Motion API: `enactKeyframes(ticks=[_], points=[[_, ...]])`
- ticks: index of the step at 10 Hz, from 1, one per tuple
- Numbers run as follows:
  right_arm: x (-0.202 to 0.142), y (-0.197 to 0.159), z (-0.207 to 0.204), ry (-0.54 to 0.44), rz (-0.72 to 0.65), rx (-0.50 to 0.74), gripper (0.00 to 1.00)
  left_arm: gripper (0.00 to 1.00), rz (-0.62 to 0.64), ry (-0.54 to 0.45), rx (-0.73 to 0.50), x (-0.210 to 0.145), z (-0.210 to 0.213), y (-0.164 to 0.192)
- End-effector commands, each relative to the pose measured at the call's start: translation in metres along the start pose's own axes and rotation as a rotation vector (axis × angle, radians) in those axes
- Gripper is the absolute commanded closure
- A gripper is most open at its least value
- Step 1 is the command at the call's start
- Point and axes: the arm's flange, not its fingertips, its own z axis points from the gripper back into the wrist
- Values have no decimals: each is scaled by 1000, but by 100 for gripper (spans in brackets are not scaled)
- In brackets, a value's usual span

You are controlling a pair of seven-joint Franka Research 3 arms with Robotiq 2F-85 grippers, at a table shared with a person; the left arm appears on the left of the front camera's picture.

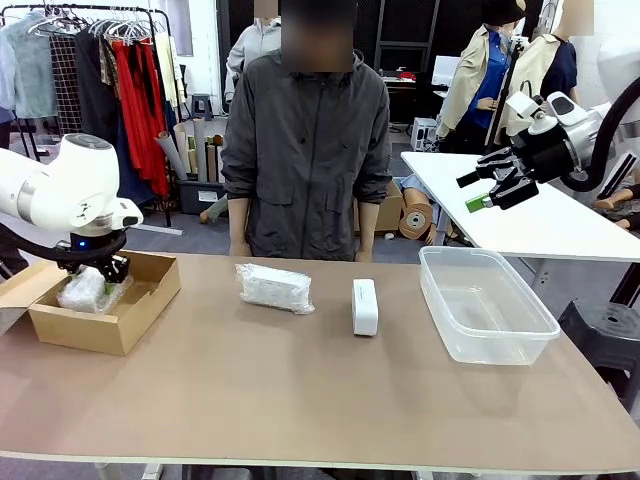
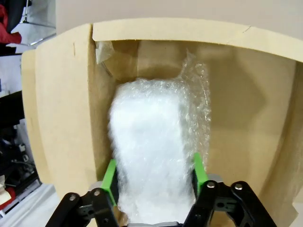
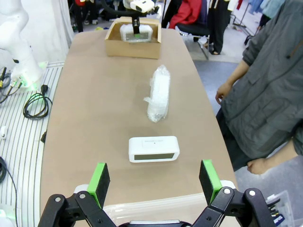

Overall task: Separate and place wrapped and unwrapped clocks.
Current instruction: If the picked Digital clock is wrapped, place it in the Package Box ; if not, place it in the Organizing box.

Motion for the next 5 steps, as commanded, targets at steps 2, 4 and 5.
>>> enactKeyframes(ticks=[2, 4, 5], points=[[2, 2, 0, -2, 3, 0, 0, 0, 3, -19, 8, 0, 13, 4], [2, 2, 0, -2, 3, 0, 0, 0, 6, -35, 7, -1, 29, 4], [2, 2, 0, -2, 3, 0, 0, 0, 14, -27, -9, -2, 39, 1]])
